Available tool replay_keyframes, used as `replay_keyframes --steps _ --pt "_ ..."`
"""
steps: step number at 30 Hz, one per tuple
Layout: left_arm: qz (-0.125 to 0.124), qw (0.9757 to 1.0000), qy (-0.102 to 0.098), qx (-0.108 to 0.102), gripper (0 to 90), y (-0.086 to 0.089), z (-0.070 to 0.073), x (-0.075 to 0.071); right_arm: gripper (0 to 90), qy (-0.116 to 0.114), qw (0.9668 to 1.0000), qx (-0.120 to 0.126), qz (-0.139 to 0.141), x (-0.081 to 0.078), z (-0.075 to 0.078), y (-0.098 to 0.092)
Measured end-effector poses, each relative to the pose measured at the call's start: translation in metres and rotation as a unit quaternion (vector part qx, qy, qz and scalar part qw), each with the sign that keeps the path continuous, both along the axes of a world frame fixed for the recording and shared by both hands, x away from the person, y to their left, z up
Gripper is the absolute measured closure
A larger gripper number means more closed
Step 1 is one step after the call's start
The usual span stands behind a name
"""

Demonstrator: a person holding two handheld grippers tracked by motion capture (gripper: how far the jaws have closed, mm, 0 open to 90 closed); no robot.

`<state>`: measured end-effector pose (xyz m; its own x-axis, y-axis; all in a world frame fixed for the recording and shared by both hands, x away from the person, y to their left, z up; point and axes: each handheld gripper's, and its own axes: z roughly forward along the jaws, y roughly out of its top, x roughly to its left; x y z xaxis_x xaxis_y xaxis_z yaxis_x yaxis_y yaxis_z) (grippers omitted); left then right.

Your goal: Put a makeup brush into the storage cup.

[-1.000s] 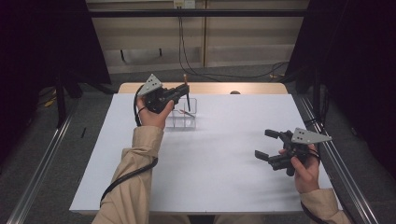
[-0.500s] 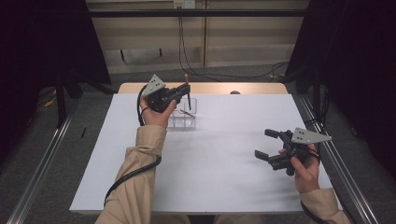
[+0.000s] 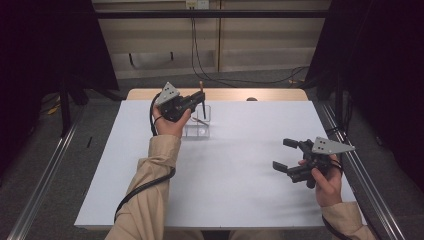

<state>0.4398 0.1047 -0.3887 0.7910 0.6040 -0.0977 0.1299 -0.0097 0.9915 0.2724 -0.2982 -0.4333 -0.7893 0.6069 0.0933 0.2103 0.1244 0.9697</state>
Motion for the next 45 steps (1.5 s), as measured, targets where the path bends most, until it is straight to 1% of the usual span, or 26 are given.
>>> replay_keyframes --steps 1,14,18,21,26,36,40,45 --pt "0.0 1.0 -0.001 0.003 83.0 0.0 -0.001 0.0 5.0 0.0 1.0 0.0 0.0 0.0 0.0 0.0" --pt "0.001 1.0 0.004 0.001 83.0 -0.004 -0.005 0.0 5.0 0.0 1.0 0.002 0.001 0.0 0.0 0.0" --pt "0.001 1.0 0.0 0.009 83.0 -0.006 -0.006 0.001 5.0 -0.001 1.0 0.001 0.001 0.0 0.0 0.0" --pt "0.003 0.9999 0.005 0.008 83.0 -0.006 -0.008 0.002 5.0 -0.001 1.0 0.001 0.001 0.0 0.0 0.0" --pt "0.002 0.9999 0.003 0.013 83.0 -0.007 -0.01 0.002 5.0 0.0 1.0 0.002 0.002 0.0 0.0 0.0" --pt "0.004 0.9999 0.008 0.01 83.0 -0.006 -0.014 0.002 5.0 0.0 1.0 0.003 0.003 0.0 0.0 0.0" --pt "0.001 0.9999 0.009 0.013 83.0 -0.007 -0.015 0.002 5.0 -0.001 1.0 0.003 0.003 0.0 0.0 0.0" --pt "0.001 0.9999 0.013 0.01 82.9 -0.008 -0.017 0.002 5.0 0.0 1.0 0.003 0.004 0.0 0.0 0.0"
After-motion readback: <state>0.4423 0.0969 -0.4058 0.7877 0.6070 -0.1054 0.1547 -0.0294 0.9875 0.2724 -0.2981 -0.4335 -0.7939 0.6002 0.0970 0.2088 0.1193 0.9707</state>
